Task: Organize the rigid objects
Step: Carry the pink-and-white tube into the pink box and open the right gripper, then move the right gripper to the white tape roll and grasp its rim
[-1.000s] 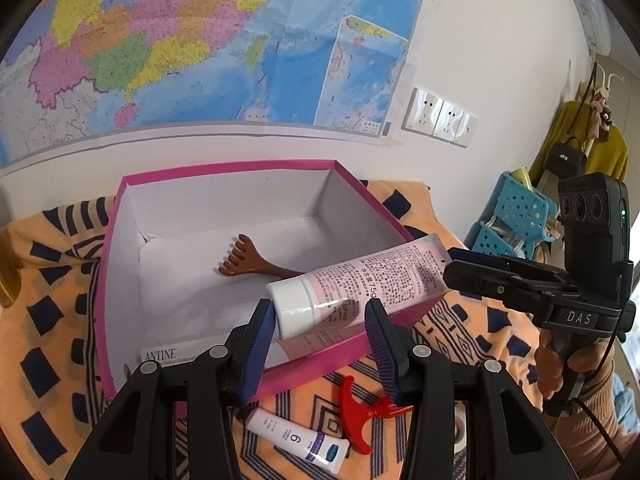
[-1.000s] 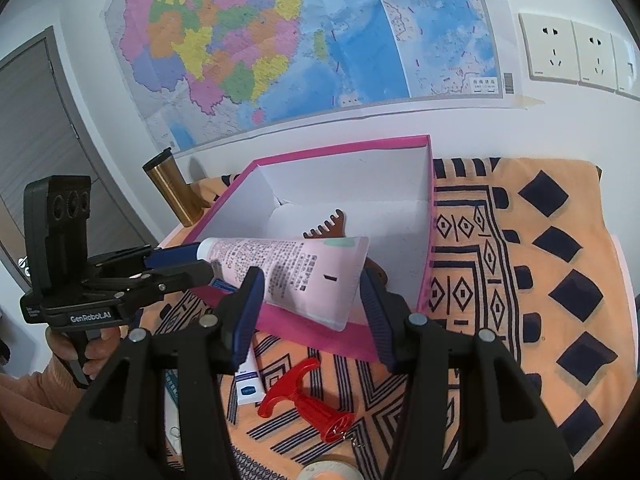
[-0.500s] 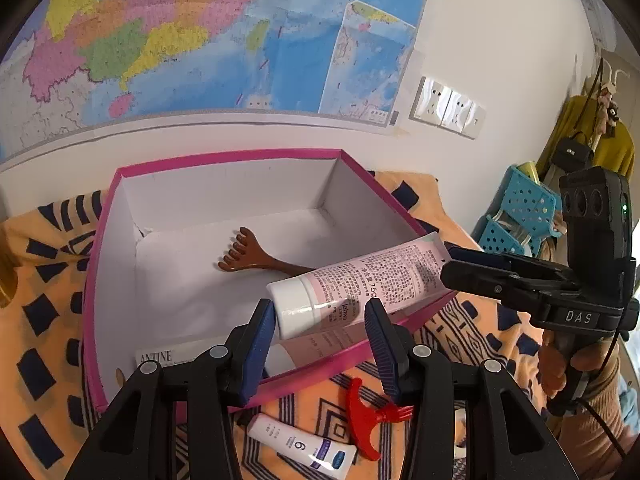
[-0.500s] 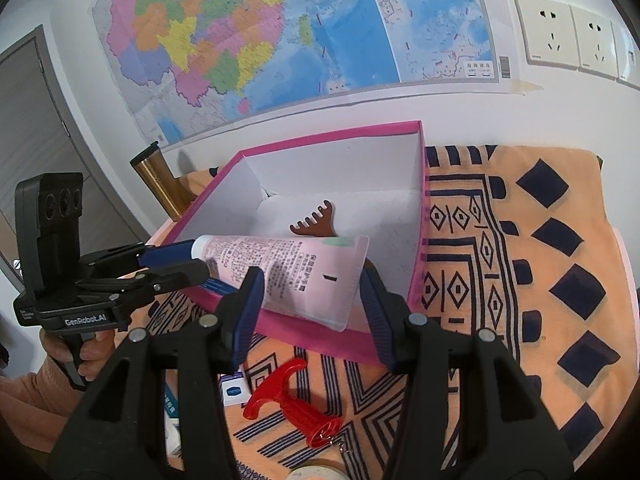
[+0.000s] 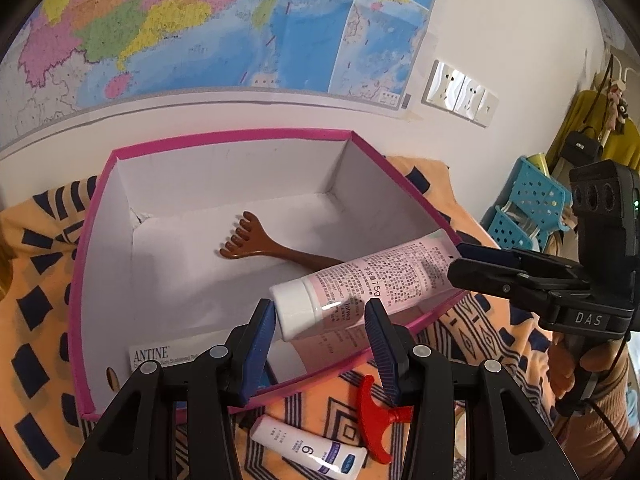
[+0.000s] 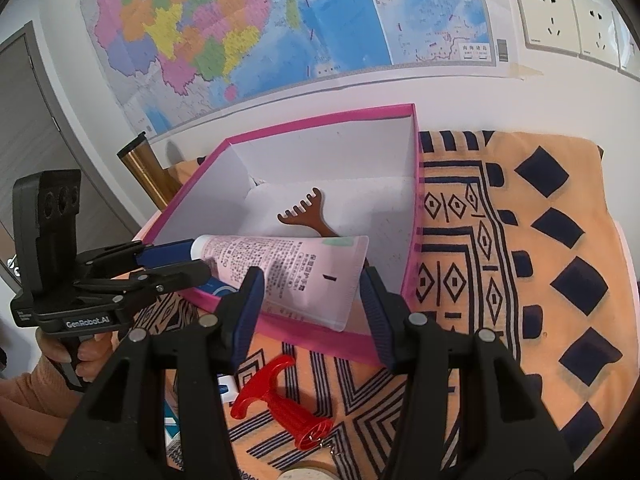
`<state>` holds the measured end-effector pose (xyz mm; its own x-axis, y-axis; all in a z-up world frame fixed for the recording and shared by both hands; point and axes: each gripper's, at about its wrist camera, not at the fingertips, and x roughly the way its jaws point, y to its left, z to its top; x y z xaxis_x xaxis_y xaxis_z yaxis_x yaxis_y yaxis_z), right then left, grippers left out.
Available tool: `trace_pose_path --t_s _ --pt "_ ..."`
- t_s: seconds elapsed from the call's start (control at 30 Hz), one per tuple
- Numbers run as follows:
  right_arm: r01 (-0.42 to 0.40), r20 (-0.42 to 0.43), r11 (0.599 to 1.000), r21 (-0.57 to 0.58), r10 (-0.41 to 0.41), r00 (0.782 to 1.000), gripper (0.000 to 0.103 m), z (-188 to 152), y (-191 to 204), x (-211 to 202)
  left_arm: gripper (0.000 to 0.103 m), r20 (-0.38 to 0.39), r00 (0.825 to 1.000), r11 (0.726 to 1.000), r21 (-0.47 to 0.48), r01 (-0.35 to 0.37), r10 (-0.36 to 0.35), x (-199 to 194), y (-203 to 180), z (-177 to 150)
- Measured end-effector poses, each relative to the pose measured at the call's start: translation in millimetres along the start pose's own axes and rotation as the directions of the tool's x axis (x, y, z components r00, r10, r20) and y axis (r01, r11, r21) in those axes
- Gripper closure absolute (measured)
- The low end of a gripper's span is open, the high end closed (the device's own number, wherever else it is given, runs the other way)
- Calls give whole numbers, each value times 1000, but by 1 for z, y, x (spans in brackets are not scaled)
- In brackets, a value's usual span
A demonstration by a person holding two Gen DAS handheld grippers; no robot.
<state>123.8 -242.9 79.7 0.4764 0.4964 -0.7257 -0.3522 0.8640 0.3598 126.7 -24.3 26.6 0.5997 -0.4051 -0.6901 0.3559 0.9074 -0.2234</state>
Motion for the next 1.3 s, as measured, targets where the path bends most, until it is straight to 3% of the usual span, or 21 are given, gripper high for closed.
trace_pose_path --t_s 0.4,0.77,0.97,1.3 --pt "19 24 1000 2 -19 1000 51 -6 -1 -14 57 40 999 999 32 -12 11 -17 -6 -9" --pt "-15 51 1000 6 15 999 51 -48 3 -54 56 78 991 991 92 101 -108 -52 -30 -34" --pt "-5 -22 999 44 6 1000 51 -83 -2 -52 56 39 984 979 119 168 -173 -50 -50 -54" --pt "31 -154 998 46 -24 988 51 -128 -3 -36 56 -116 966 963 118 244 -231 -19 -75 -90"
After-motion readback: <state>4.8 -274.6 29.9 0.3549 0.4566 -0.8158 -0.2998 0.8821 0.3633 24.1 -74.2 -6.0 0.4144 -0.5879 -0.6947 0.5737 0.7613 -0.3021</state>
